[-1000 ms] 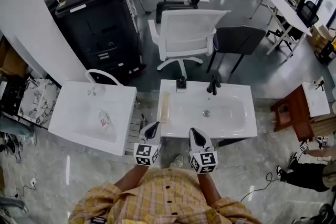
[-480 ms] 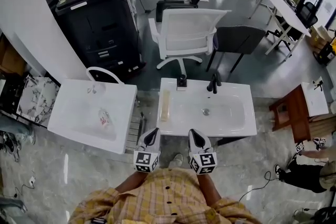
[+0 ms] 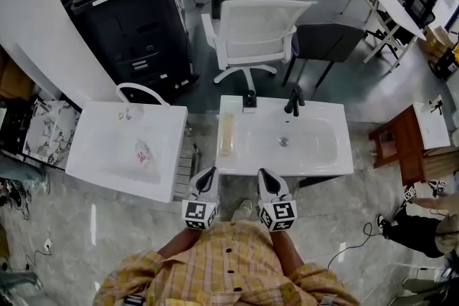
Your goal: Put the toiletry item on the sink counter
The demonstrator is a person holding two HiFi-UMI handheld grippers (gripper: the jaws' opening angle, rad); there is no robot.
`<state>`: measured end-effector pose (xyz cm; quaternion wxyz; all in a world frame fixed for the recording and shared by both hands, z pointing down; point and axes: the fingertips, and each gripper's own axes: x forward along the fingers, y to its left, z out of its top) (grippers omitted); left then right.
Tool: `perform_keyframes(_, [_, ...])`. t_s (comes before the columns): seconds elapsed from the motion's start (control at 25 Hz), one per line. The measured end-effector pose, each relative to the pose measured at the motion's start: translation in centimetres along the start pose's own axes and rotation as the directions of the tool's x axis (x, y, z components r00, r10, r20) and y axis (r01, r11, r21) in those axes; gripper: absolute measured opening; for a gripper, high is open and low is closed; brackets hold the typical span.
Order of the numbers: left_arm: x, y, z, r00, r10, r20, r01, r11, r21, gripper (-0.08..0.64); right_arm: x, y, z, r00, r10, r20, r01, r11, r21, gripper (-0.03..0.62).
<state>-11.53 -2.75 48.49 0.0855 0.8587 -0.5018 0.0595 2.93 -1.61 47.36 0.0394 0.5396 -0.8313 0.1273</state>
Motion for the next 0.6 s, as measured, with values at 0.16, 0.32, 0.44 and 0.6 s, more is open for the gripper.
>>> perform_keyframes(0.16, [0.40, 0.10, 0.40, 1.000, -0.016, 0.003, 0.016, 1.000, 0.013, -0.002, 0.19, 0.05, 0.41, 1.000, -0.007, 0.009, 0.007, 1.000, -0.001, -0.002])
perform_keyframes(0.32, [0.26, 0.20, -0.04, 1.000, -0.020, -0.006, 0.020, 1.000, 0.008, -0.002, 0.02, 0.19, 0.37, 1.000, -0.015, 0.011, 0.015, 1.000, -0.005, -0.002])
perform_keyframes(0.44, [0.24, 0.28, -0.37, 1.000, -0.024, -0.011, 0.024, 1.000, 0.008, -0.002, 0.05, 0.20, 0.03, 1.000, -0.017, 0.004, 0.017, 1.000, -0.003, -0.002])
perform_keyframes(0.6, [0.70, 0.90, -0.28, 1.000, -0.025, -0.004, 0.025, 1.000, 0.006, -0.002, 0.76, 0.11, -0.24, 1.000, -0.015, -0.003, 0.015, 1.000, -0.002, -0.002])
